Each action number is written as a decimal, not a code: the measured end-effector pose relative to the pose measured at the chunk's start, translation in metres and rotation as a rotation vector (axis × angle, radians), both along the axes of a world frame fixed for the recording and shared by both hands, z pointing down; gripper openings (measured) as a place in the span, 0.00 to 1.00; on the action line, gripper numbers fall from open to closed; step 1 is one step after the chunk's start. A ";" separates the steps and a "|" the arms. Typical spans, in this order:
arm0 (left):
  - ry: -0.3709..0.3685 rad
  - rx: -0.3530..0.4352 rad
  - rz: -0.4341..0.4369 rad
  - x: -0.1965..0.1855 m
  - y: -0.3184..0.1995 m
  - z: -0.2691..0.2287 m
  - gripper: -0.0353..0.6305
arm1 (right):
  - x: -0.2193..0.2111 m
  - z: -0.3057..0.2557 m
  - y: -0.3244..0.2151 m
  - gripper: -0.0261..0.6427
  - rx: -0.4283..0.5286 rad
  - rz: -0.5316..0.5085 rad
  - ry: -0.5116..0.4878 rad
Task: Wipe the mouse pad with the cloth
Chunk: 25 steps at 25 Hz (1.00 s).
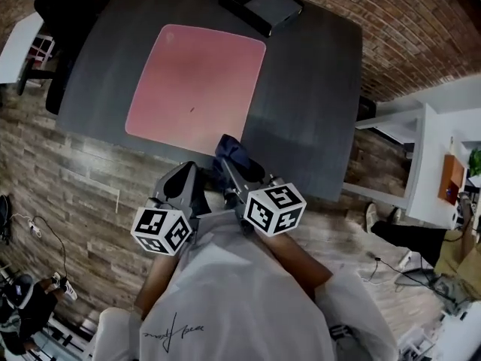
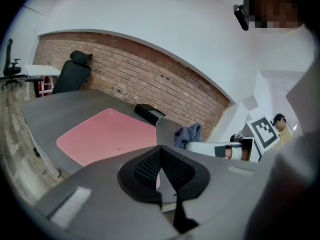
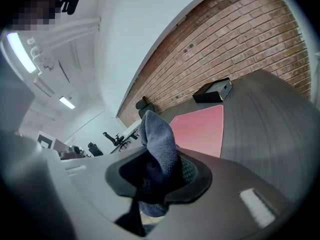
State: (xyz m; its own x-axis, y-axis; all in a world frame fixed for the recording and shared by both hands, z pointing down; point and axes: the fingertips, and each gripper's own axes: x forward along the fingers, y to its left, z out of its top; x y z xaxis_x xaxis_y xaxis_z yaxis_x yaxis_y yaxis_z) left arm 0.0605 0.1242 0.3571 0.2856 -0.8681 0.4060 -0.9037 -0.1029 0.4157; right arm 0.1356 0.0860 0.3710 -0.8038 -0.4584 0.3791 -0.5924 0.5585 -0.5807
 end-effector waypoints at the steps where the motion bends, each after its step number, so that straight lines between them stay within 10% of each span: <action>1: -0.001 -0.004 0.019 -0.003 -0.007 0.002 0.07 | -0.003 0.002 -0.005 0.19 -0.006 0.010 0.005; 25: 0.021 -0.081 0.432 -0.088 -0.119 0.024 0.07 | -0.077 0.032 -0.063 0.19 -0.112 0.397 0.103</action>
State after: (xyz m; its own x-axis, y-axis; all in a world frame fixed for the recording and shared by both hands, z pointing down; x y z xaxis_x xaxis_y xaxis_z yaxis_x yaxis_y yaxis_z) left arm -0.0271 0.0055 0.3815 0.6245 -0.6327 0.4579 -0.7760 -0.4364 0.4555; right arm 0.0587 0.0229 0.4026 -0.5285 -0.6759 0.5138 -0.8070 0.2121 -0.5511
